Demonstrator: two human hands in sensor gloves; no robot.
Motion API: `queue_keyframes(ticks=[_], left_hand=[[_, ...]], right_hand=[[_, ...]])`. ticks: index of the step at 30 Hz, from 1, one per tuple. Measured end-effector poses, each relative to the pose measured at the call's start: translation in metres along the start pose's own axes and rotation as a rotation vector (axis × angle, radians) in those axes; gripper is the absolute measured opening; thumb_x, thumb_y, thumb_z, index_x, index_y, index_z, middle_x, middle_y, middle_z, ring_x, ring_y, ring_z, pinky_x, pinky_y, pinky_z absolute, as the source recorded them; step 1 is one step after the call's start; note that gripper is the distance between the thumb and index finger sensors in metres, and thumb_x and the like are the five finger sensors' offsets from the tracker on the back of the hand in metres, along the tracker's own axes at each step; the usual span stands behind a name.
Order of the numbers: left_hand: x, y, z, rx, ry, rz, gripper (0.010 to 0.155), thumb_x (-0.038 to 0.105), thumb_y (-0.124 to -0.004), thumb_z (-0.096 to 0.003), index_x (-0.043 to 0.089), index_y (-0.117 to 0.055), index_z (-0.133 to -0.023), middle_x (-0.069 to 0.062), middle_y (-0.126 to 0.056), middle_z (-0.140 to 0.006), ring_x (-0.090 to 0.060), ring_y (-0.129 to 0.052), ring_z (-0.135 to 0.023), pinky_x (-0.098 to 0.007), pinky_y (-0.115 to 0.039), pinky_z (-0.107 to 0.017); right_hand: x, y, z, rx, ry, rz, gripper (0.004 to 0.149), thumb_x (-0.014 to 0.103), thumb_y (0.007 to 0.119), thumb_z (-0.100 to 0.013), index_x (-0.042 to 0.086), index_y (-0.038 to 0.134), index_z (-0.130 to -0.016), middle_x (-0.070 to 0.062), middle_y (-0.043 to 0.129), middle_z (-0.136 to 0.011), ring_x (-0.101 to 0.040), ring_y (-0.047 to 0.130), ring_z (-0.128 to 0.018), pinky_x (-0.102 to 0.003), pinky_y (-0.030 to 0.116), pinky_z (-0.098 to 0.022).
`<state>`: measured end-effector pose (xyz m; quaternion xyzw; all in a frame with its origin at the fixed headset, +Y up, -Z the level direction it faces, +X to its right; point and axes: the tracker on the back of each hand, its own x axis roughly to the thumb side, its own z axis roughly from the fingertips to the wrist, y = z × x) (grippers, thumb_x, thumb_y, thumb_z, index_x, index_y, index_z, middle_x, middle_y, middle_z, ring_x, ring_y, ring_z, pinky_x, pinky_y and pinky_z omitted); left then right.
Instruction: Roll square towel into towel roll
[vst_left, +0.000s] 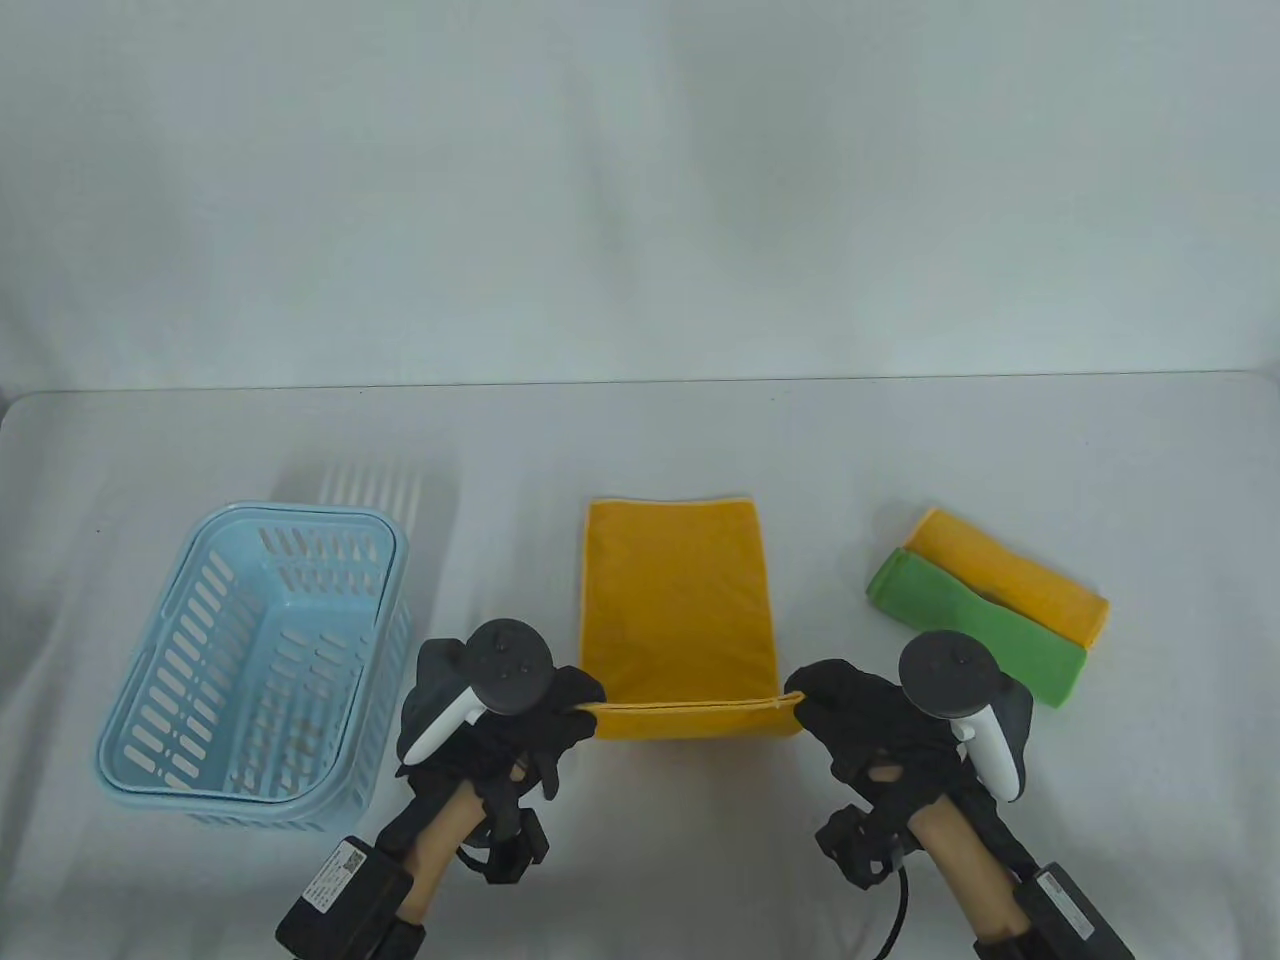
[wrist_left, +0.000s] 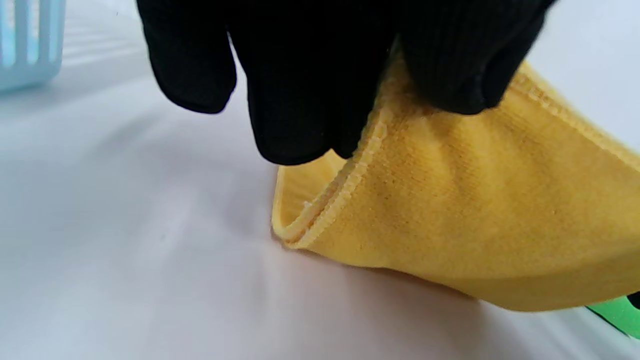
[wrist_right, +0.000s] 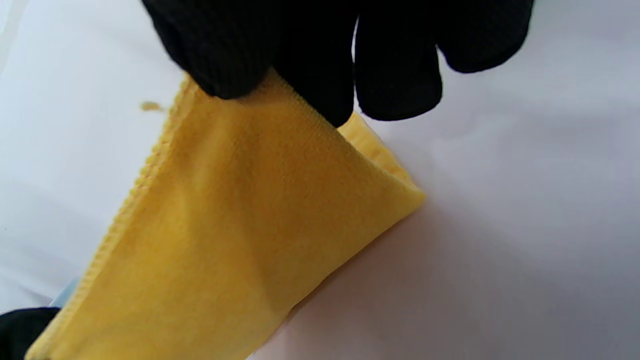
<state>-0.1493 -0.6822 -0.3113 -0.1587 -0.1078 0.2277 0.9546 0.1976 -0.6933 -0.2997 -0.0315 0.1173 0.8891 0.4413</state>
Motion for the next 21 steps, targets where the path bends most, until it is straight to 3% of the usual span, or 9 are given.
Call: queue_keyframes(ticks=[9,18,21], left_hand=[[-0.011,-0.019,-0.002,-0.114,0.01,-0.014,0.043,0.037,-0.082,-0.0388,0.033,-0.086,-0.081,0.006,-0.094,-0.082,-0.023,-0.1,-0.072,-0.052,-0.076,-0.063],[-0.01,-0.049,-0.011,-0.296,-0.001,-0.198,0.043,0.037,-0.084,-0.0376,0.033,-0.088,-0.08,0.005,-0.094,-0.083,-0.024,-0.099,-0.074,-0.052,-0.075,-0.063],[-0.01,-0.057,-0.014,-0.34,0.011,-0.241,0.043,0.038,-0.084,-0.0372,0.033,-0.088,-0.08,0.005,-0.093,-0.084,-0.024,-0.099,-0.074,-0.052,-0.075,-0.063]], right_hand=[[-0.006,0.013,0.003,0.163,0.042,0.098,0.039,0.034,0.083,-0.034,0.031,0.083,-0.073,0.001,0.093,-0.074,-0.029,0.091,-0.071,-0.053,0.072,-0.057],[-0.02,0.04,-0.005,0.314,0.135,0.236,0.039,0.032,0.084,-0.034,0.029,0.084,-0.073,0.0,0.092,-0.075,-0.031,0.089,-0.073,-0.055,0.07,-0.058],[-0.026,0.046,-0.008,0.349,0.167,0.264,0.039,0.033,0.083,-0.034,0.029,0.083,-0.073,0.0,0.088,-0.08,-0.032,0.082,-0.081,-0.055,0.067,-0.061]])
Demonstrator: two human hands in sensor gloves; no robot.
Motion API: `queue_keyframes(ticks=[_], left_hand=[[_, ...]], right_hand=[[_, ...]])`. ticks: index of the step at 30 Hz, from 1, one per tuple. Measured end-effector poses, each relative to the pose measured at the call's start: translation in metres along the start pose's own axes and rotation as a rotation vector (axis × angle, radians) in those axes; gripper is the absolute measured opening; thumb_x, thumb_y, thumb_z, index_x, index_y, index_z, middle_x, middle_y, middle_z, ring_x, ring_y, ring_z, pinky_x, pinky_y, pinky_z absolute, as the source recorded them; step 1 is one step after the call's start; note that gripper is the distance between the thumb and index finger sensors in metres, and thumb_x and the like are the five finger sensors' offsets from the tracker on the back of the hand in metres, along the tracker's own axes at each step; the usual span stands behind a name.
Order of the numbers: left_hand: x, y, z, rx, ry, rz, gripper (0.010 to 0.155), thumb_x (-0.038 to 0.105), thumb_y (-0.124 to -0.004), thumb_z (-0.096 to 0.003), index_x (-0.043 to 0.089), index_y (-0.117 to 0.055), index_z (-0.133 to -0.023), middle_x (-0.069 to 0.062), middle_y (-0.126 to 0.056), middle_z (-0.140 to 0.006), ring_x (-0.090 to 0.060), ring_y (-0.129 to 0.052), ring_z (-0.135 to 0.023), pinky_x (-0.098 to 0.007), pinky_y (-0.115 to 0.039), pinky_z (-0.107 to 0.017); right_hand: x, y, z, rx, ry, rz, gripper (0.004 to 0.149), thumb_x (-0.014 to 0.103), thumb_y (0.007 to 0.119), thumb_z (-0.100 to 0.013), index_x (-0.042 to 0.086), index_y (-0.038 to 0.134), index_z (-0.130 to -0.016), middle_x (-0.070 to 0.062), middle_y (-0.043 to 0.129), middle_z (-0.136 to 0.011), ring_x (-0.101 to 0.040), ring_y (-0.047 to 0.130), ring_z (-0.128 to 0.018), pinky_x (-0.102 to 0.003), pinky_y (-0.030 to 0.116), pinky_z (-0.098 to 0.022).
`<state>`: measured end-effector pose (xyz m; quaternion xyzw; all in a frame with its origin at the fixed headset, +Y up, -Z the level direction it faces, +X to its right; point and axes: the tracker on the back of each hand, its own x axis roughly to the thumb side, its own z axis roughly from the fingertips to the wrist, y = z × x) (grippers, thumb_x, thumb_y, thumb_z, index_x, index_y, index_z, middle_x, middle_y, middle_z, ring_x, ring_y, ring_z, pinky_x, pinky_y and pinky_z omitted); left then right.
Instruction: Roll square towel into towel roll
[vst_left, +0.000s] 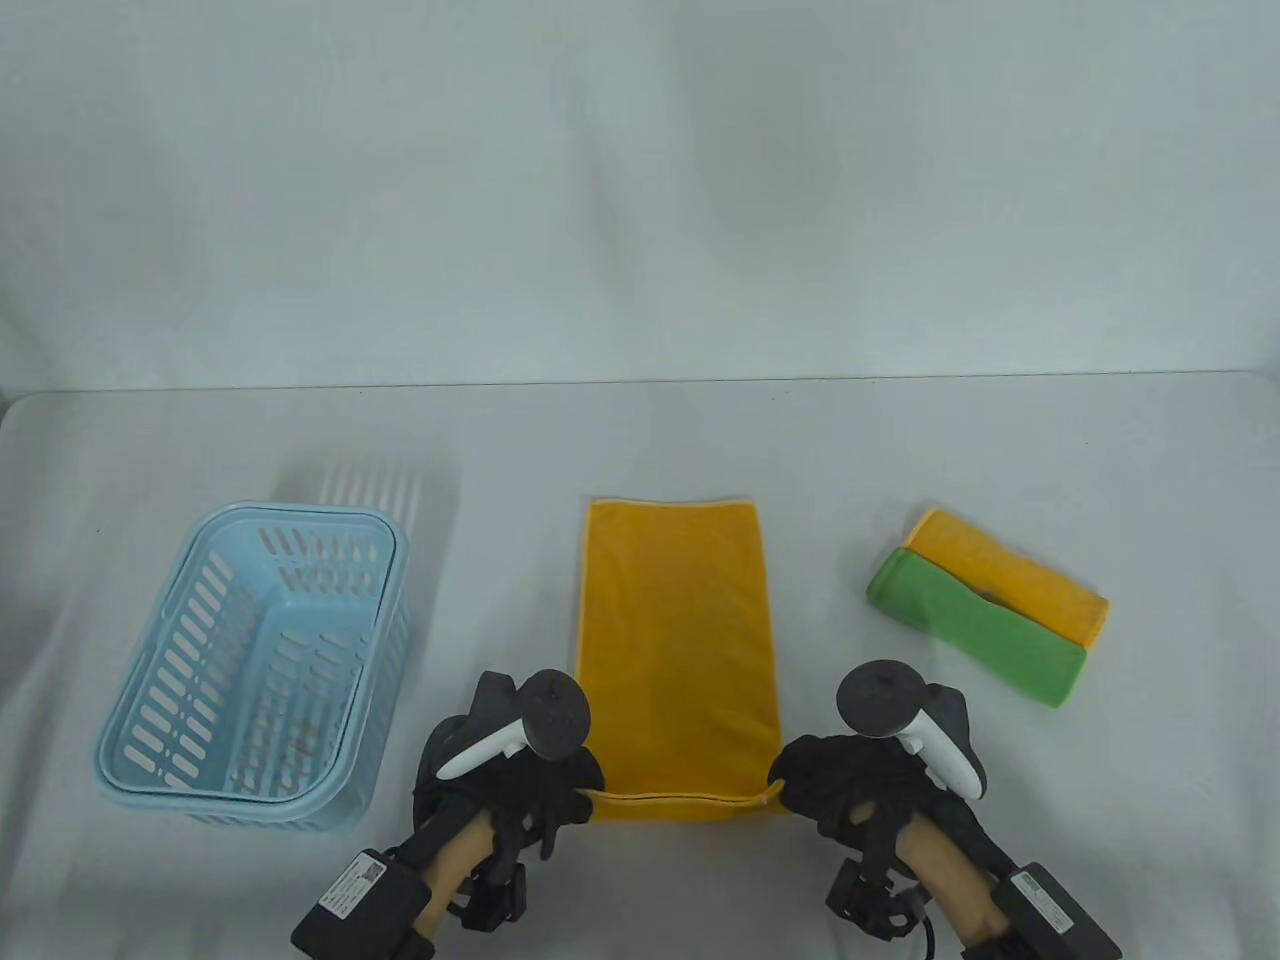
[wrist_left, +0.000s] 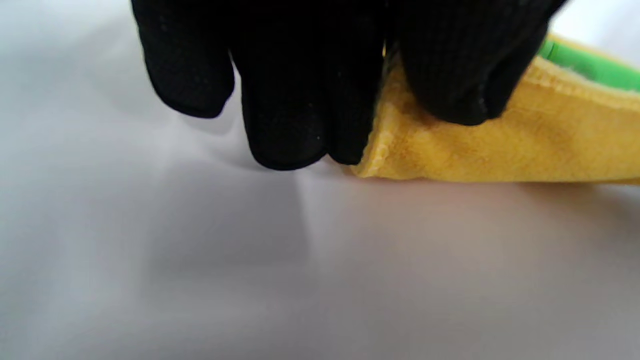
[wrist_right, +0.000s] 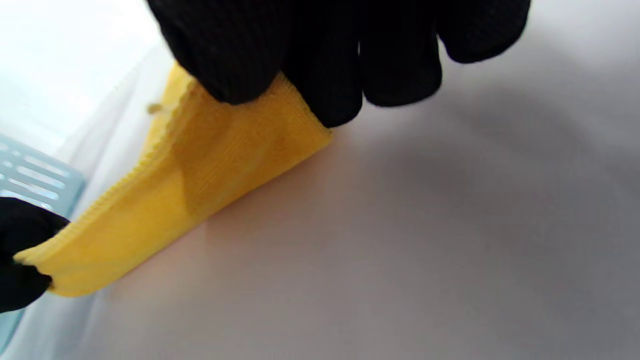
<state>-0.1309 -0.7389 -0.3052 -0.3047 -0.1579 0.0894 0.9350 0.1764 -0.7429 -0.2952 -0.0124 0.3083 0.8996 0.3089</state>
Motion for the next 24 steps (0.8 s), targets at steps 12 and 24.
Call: queue_keyframes(ticks=[12,24], left_hand=[[-0.019,0.005,-0.014,0.045,0.121,0.172,0.045,0.046,-0.08,-0.0384,0.032,-0.087,-0.08,0.006,-0.097,-0.074,-0.021,-0.102,-0.061,-0.049,-0.077,-0.061],[-0.01,0.003,-0.022,0.269,0.289,-0.027,0.045,0.057,-0.079,-0.0346,0.035,-0.086,-0.072,0.011,-0.096,-0.063,-0.015,-0.101,-0.051,-0.046,-0.079,-0.06]], right_hand=[[-0.015,-0.001,-0.018,-0.126,0.104,-0.124,0.04,0.04,0.081,-0.035,0.031,0.08,-0.074,0.002,0.089,-0.073,-0.026,0.086,-0.065,-0.048,0.072,-0.053],[-0.007,0.006,-0.025,-0.291,0.197,0.027,0.043,0.046,0.081,-0.033,0.029,0.079,-0.072,0.004,0.09,-0.059,-0.021,0.088,-0.048,-0.045,0.075,-0.043]])
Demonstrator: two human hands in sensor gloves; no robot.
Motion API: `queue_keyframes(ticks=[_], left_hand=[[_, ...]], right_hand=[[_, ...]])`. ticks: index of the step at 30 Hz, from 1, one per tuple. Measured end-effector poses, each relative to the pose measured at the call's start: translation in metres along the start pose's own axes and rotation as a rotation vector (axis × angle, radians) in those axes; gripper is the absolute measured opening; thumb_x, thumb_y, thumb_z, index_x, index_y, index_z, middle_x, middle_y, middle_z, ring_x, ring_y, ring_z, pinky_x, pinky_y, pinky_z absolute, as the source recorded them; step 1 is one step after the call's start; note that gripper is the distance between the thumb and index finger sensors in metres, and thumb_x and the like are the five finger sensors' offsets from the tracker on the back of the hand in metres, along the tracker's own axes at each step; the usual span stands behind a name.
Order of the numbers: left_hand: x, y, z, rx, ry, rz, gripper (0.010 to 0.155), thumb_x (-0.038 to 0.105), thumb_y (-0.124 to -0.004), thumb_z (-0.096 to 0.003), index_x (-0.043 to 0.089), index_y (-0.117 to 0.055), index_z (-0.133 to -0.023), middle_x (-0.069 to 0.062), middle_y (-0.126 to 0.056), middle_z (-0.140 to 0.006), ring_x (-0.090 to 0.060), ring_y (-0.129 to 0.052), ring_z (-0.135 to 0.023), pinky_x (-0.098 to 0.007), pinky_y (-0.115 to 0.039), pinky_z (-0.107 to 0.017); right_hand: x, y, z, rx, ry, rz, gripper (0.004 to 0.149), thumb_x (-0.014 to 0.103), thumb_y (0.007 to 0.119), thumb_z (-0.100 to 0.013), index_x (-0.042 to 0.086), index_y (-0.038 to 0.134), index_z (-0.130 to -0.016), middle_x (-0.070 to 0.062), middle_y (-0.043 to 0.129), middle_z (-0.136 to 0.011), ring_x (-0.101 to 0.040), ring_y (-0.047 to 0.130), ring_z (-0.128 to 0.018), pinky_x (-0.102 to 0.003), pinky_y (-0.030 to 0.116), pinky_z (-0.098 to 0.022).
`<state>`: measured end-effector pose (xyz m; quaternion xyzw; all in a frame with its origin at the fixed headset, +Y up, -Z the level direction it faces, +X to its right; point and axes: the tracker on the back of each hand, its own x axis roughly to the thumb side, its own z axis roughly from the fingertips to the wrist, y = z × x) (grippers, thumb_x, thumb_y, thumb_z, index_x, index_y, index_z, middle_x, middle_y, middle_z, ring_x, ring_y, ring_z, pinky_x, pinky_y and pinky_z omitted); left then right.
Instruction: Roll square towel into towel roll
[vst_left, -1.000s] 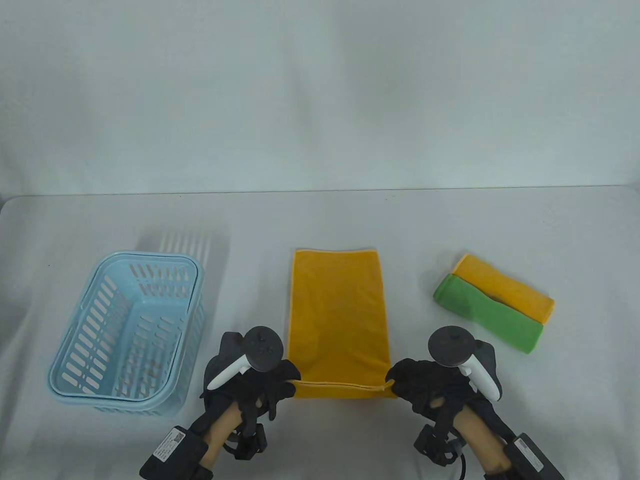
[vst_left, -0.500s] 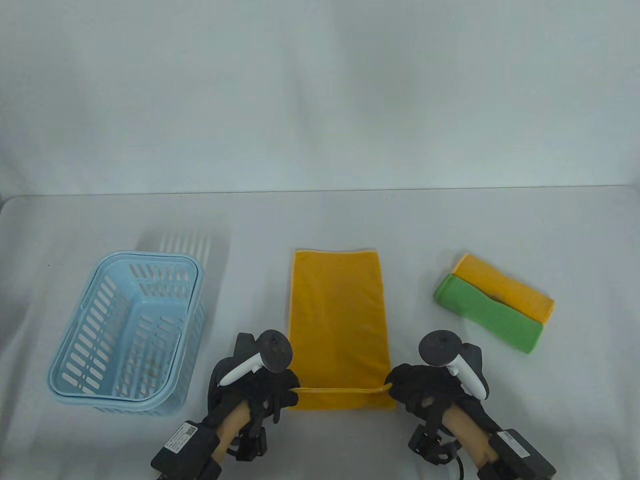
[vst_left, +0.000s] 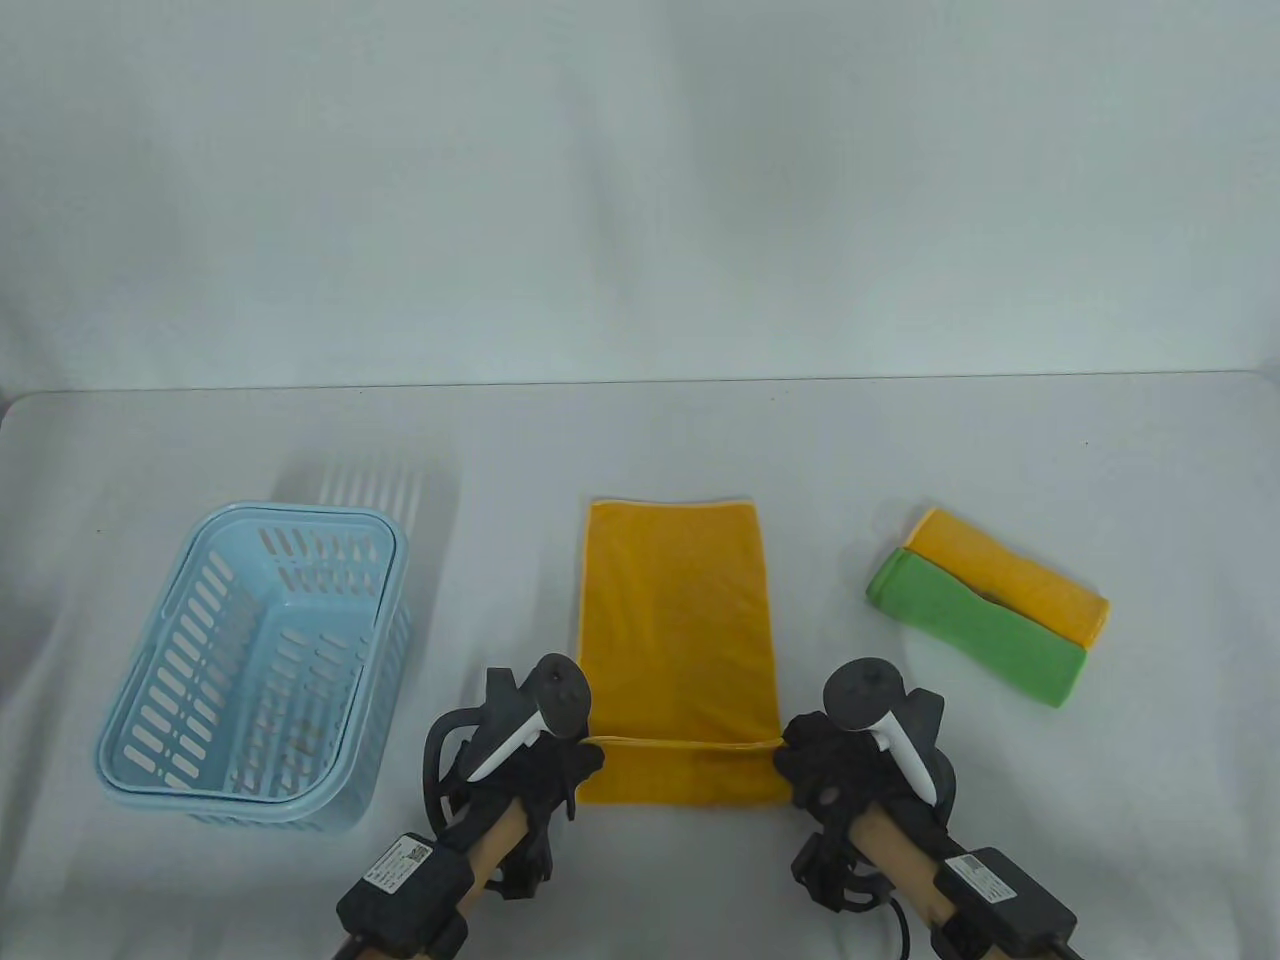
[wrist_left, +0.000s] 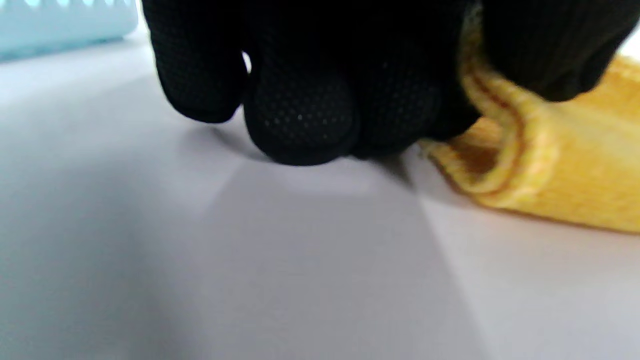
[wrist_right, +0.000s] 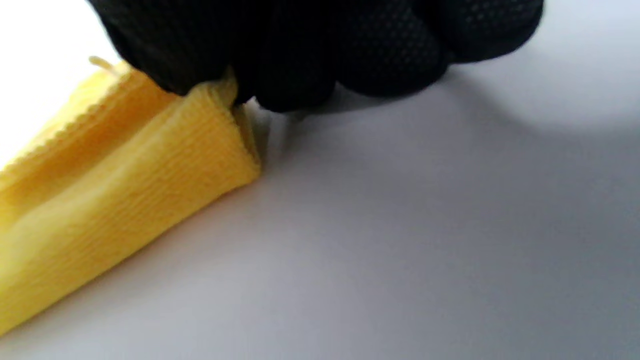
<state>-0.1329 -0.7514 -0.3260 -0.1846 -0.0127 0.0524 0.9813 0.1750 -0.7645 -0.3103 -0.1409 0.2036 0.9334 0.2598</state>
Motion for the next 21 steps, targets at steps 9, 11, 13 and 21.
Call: queue_keyframes(ticks=[9,11,13,21], left_hand=[[-0.017,0.01,-0.001,0.026,0.04,0.074,0.056,0.058,-0.076,-0.0357,0.032,-0.082,-0.085,0.007,-0.094,-0.076,-0.019,-0.1,-0.061,-0.048,-0.076,-0.063],[-0.019,0.013,0.001,0.043,0.034,0.082,0.059,0.058,-0.076,-0.0353,0.032,-0.081,-0.087,0.007,-0.093,-0.08,-0.02,-0.099,-0.067,-0.049,-0.076,-0.063],[-0.018,0.017,0.004,0.056,0.017,0.084,0.062,0.059,-0.076,-0.0345,0.032,-0.08,-0.09,0.006,-0.092,-0.084,-0.022,-0.099,-0.072,-0.05,-0.076,-0.064],[0.014,0.03,0.033,0.11,-0.237,0.006,0.071,0.062,-0.076,-0.0322,0.033,-0.072,-0.096,0.005,-0.082,-0.096,-0.025,-0.09,-0.087,-0.052,-0.072,-0.067]], right_hand=[[-0.005,-0.014,0.002,-0.007,-0.009,-0.078,0.055,0.05,0.081,-0.031,0.029,0.073,-0.082,0.002,0.086,-0.075,-0.026,0.086,-0.063,-0.049,0.072,-0.053],[-0.003,-0.017,0.005,-0.019,-0.028,-0.091,0.057,0.05,0.082,-0.031,0.029,0.072,-0.083,0.002,0.085,-0.079,-0.027,0.086,-0.068,-0.051,0.071,-0.055],[0.0,-0.02,0.009,-0.036,-0.061,-0.085,0.059,0.049,0.083,-0.03,0.028,0.071,-0.085,0.001,0.084,-0.082,-0.028,0.085,-0.071,-0.052,0.07,-0.056],[0.029,-0.021,0.039,-0.022,-0.382,0.012,0.069,0.05,0.085,-0.028,0.032,0.061,-0.091,0.003,0.07,-0.095,-0.029,0.073,-0.087,-0.054,0.063,-0.064]])
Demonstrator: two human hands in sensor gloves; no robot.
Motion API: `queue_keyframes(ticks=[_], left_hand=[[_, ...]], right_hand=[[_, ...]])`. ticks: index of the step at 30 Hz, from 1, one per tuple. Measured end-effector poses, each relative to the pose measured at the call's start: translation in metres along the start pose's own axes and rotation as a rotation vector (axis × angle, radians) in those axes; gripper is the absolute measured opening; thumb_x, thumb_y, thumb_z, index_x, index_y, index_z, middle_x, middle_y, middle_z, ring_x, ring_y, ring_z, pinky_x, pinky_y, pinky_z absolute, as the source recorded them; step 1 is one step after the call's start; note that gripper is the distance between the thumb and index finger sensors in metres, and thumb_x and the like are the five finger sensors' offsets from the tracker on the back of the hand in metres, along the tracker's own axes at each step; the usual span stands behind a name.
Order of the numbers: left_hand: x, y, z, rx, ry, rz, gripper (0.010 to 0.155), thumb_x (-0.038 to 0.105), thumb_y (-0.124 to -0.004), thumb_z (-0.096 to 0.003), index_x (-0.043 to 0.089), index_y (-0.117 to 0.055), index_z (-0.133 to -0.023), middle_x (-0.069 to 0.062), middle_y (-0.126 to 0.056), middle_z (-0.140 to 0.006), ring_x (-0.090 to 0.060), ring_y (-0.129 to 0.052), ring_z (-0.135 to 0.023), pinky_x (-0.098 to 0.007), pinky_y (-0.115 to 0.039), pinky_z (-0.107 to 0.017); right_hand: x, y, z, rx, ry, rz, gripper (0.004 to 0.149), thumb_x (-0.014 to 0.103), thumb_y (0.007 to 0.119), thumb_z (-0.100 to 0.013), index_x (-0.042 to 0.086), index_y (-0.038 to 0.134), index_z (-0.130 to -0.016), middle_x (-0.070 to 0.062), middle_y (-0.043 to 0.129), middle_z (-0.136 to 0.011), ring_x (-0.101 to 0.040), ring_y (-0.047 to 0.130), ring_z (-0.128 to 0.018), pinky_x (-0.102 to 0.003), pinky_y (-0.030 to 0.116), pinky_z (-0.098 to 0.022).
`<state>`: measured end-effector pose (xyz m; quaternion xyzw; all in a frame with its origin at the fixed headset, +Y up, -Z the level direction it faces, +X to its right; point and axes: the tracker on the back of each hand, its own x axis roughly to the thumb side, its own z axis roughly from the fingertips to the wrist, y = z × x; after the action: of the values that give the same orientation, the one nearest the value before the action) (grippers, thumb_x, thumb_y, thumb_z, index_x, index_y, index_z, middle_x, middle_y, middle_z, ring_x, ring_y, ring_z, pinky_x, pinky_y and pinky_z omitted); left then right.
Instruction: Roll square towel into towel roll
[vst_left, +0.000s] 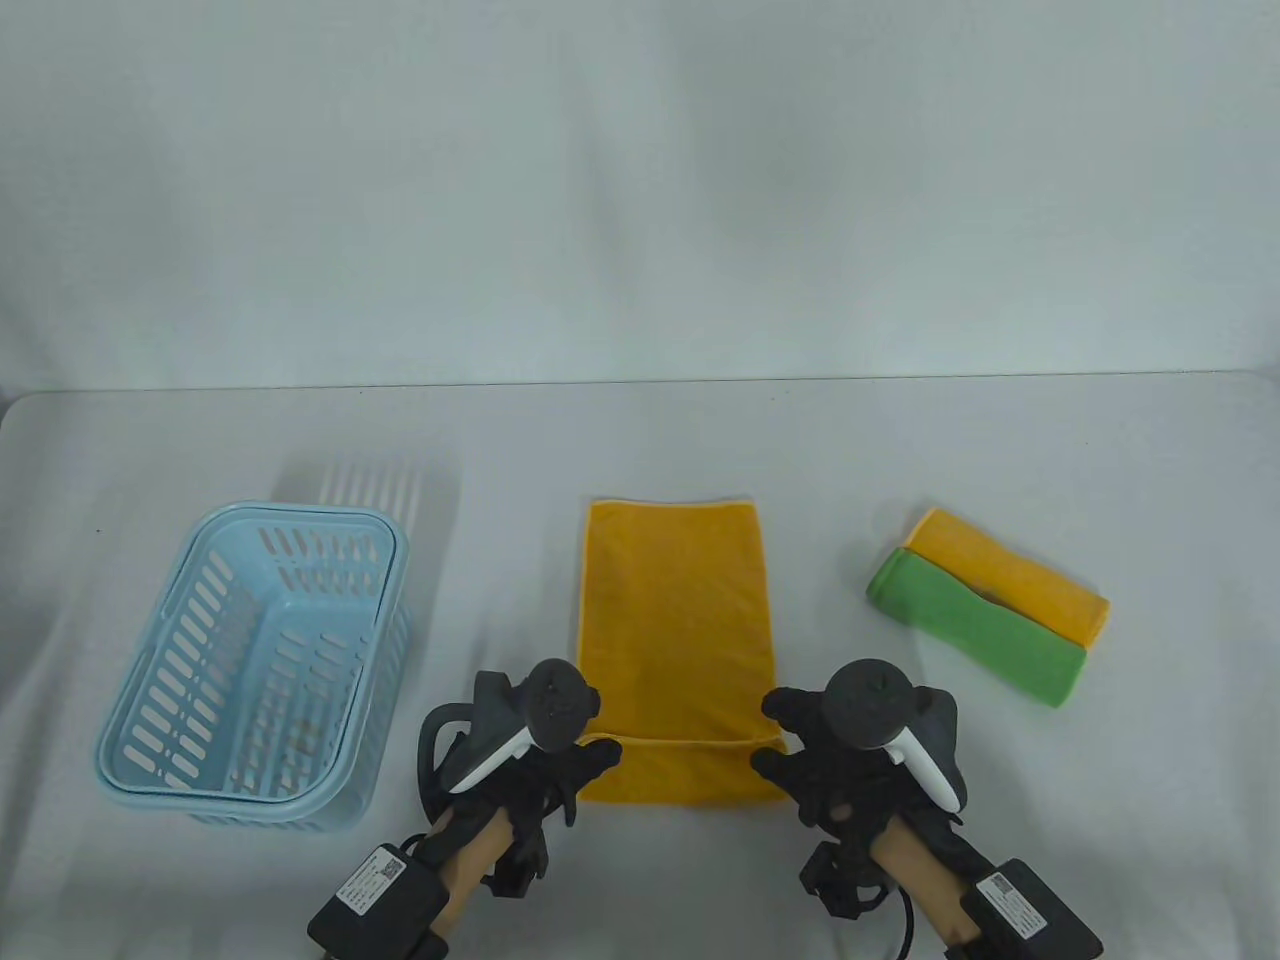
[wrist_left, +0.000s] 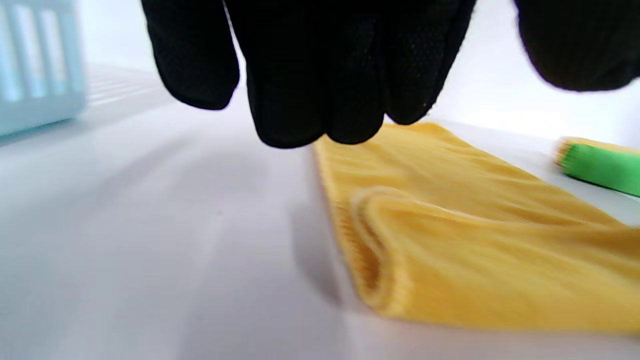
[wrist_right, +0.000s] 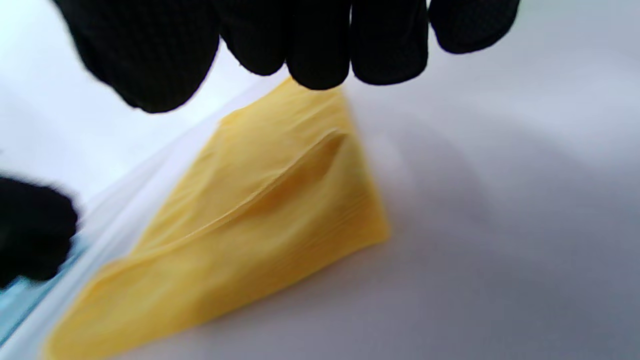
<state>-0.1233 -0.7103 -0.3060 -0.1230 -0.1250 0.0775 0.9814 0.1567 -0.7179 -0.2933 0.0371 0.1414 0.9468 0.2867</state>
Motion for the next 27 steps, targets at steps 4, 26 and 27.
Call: queue_keyframes(ticks=[4,26,27], left_hand=[[0.019,-0.013,0.0,-0.077,-0.136,-0.08,0.069,0.058,-0.076,-0.0337,0.036,-0.066,-0.098,0.007,-0.073,-0.103,-0.024,-0.081,-0.095,-0.051,-0.068,-0.071],[0.015,-0.053,-0.011,-0.207,-0.108,-0.26,0.081,0.055,-0.077,-0.034,0.037,-0.038,-0.103,0.009,-0.04,-0.109,-0.019,-0.055,-0.102,-0.045,-0.058,-0.078],[0.015,-0.054,-0.011,-0.205,-0.108,-0.265,0.082,0.056,-0.077,-0.0338,0.037,-0.037,-0.103,0.009,-0.039,-0.109,-0.02,-0.054,-0.102,-0.045,-0.057,-0.078]], right_hand=[[0.011,0.014,0.003,0.057,-0.063,0.122,0.07,0.047,0.086,-0.028,0.032,0.059,-0.091,0.004,0.067,-0.097,-0.029,0.069,-0.091,-0.055,0.061,-0.066],[0.005,0.047,-0.008,-0.059,-0.074,0.551,0.05,0.041,0.078,-0.036,0.034,0.07,-0.084,0.008,0.07,-0.093,-0.027,0.076,-0.089,-0.053,0.064,-0.065],[0.005,0.046,-0.009,-0.064,-0.07,0.535,0.049,0.041,0.078,-0.036,0.034,0.072,-0.083,0.008,0.073,-0.092,-0.027,0.077,-0.088,-0.053,0.065,-0.065]])
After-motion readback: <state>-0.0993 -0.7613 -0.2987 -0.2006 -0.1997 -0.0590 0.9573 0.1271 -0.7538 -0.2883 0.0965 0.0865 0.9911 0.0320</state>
